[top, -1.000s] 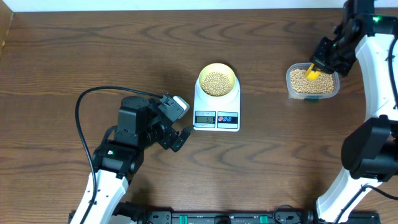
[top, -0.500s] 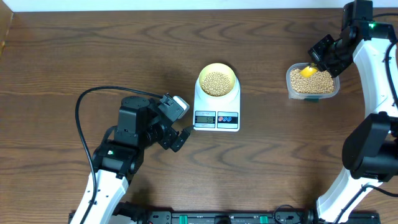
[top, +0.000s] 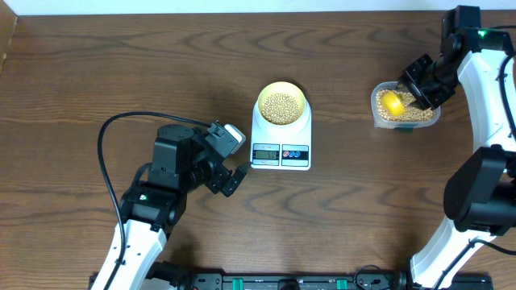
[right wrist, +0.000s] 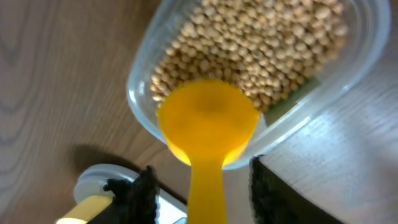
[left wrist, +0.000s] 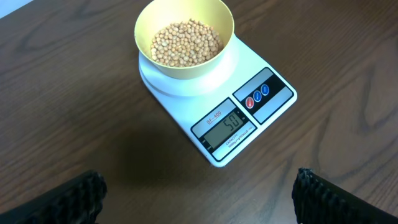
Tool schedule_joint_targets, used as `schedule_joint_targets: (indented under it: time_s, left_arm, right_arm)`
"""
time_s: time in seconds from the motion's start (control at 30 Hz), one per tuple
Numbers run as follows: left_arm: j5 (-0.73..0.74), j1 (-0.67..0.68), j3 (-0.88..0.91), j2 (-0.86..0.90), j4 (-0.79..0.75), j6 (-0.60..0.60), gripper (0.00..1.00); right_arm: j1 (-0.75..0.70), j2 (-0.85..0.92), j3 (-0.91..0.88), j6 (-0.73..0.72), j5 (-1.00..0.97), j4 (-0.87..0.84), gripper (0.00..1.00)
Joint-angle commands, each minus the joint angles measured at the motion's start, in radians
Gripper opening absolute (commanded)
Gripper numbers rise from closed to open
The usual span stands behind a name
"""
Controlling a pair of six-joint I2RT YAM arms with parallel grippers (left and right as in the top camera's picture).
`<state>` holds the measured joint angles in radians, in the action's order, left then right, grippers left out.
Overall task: Scoop item into bowl and weigh 50g on scale
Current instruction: 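Lay the yellow scoop down in the tub and open the right gripper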
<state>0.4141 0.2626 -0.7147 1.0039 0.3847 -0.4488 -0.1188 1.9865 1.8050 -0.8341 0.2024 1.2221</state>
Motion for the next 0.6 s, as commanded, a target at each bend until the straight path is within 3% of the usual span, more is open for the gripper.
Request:
schedule_joint_targets:
  time_s: [0.0, 0.57]
  left_arm:
    - [0.012, -0.004, -0.011, -0.005, 0.000, -0.003, 0.97]
    - [0.012, -0.004, -0.011, -0.005, 0.000, -0.003, 0.98]
  right_arm:
    - [-0.007, -0.017, -0.001, 0.049, -0.017, 0.028, 0.54]
    - [-0.007, -0.018, 0.006, 0.192, 0.008, 0.042, 0.53]
